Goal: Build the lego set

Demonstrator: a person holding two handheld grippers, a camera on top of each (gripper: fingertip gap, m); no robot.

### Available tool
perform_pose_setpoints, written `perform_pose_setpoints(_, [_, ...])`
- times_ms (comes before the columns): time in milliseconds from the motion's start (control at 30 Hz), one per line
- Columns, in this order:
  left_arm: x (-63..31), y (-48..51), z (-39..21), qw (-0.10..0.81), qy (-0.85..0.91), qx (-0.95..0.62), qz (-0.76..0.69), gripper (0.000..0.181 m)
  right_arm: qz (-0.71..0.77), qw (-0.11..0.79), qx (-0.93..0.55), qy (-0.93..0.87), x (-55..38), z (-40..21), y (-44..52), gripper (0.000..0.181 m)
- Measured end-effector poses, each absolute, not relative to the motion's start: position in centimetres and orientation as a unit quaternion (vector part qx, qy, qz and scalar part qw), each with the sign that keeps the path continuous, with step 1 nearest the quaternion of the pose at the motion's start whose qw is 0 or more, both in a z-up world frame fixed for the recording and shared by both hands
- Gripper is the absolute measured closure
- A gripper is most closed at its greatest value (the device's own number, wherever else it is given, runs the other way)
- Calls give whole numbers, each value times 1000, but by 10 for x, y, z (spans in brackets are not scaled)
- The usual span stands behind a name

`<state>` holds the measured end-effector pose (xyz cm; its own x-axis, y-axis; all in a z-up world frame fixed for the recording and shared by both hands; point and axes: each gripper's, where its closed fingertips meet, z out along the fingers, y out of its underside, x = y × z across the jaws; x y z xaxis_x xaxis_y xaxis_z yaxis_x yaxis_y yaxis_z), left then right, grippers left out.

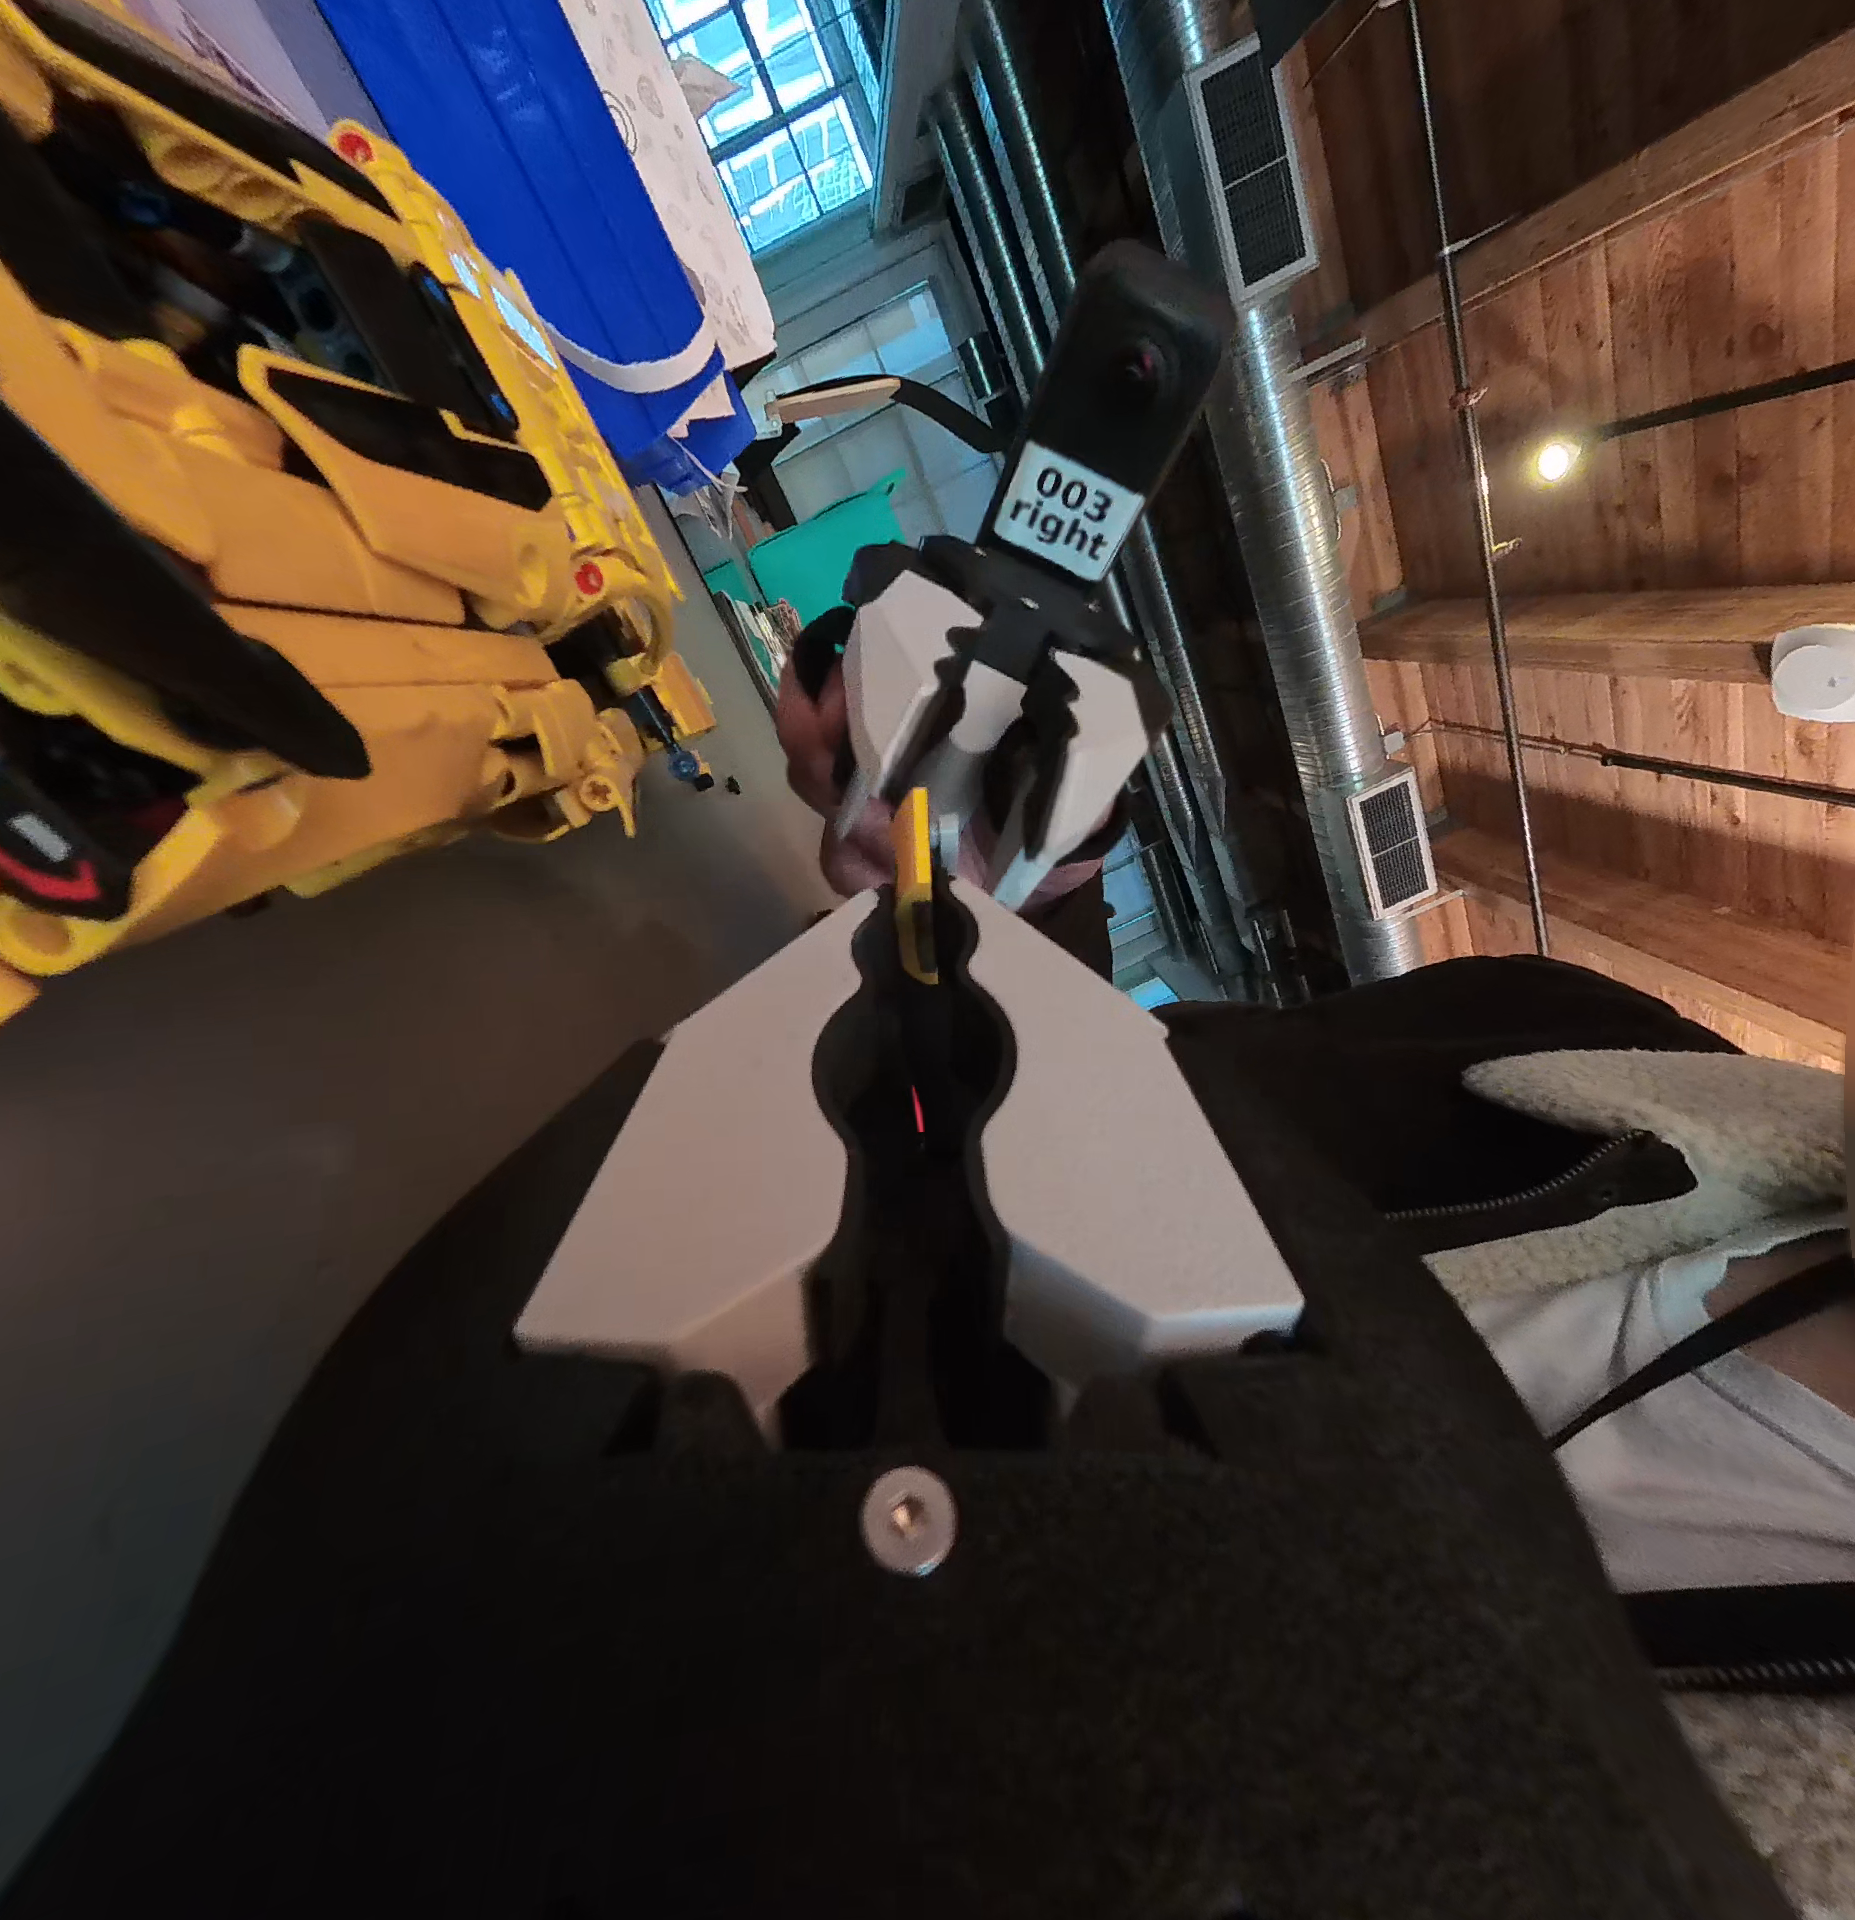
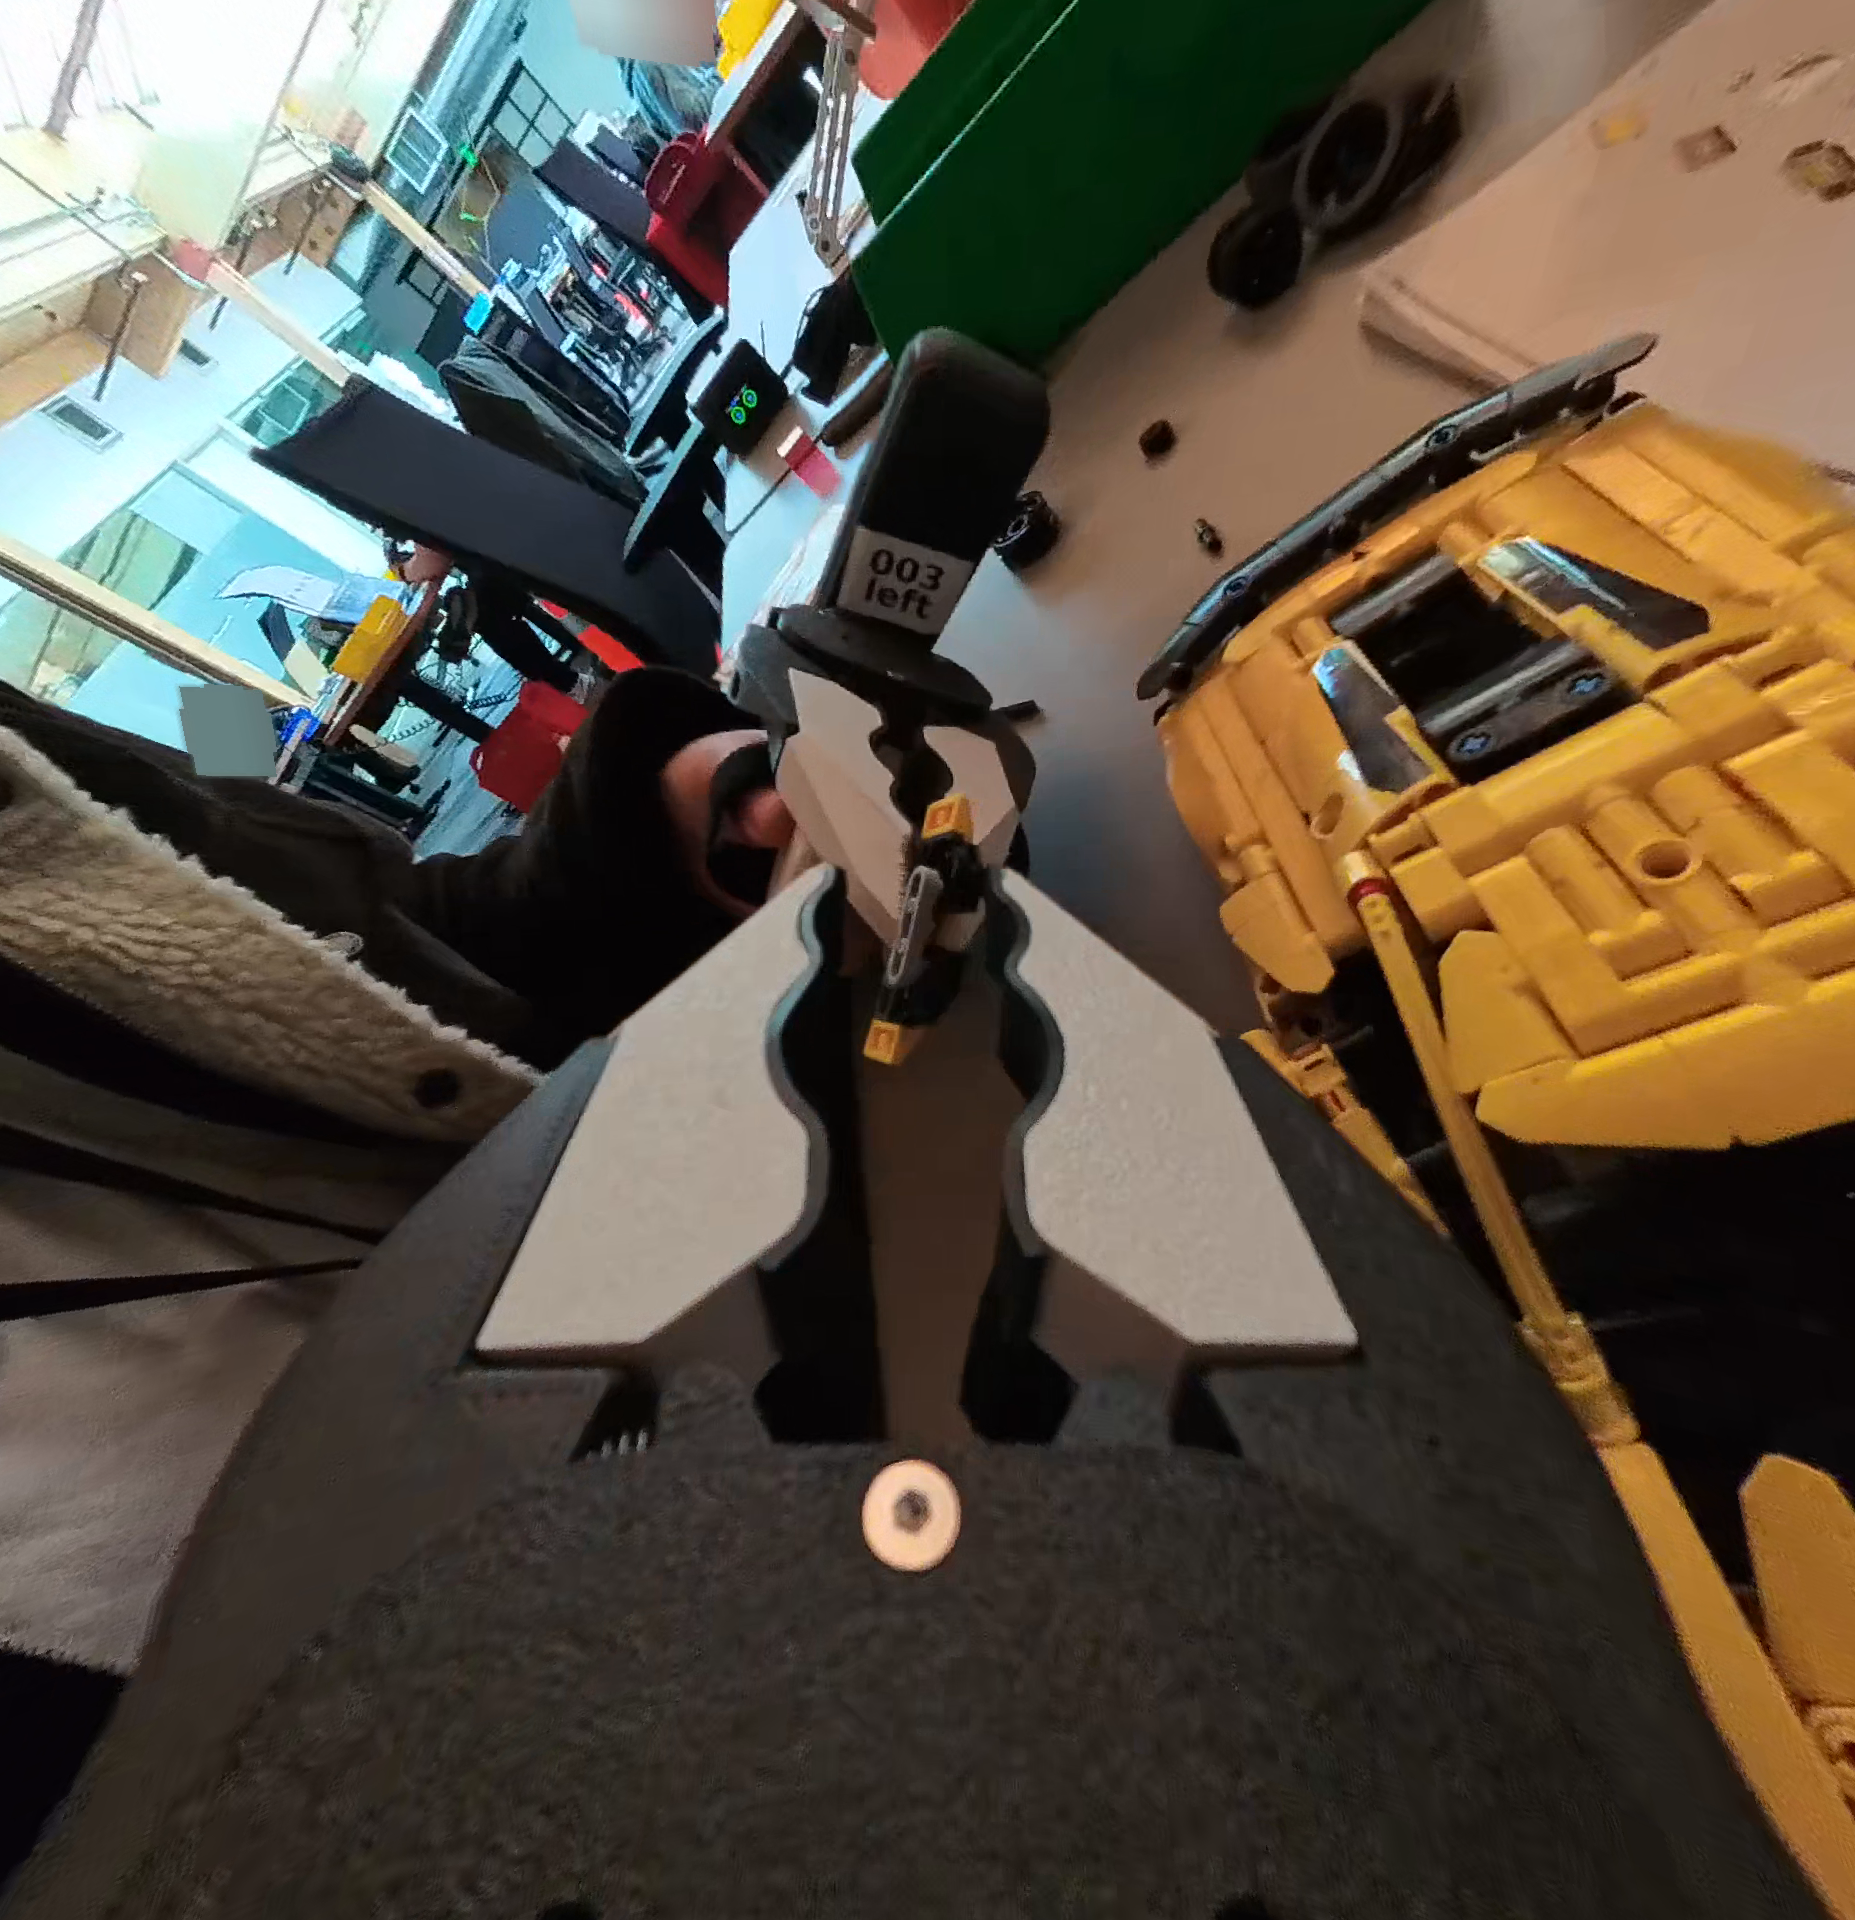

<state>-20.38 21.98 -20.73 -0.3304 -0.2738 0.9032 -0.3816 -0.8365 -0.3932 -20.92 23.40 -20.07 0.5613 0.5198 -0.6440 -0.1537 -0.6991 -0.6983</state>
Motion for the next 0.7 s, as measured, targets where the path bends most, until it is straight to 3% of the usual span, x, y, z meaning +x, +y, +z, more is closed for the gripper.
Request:
perform_pose_setpoints(167, [-204,218,-207,35,-289,576,764,175,450,355,-812,-111,-209,-213,235,156])
perform_pose_setpoints(267, [-203,218,-208,34,-291,578,762,175,471,353,-801,-111,-211,-209,234,168])
perform_pose_setpoints(700, [-205,212,-202,-18,-341,564,752,175,581,326,-742,-75,-215,-200,226,171])
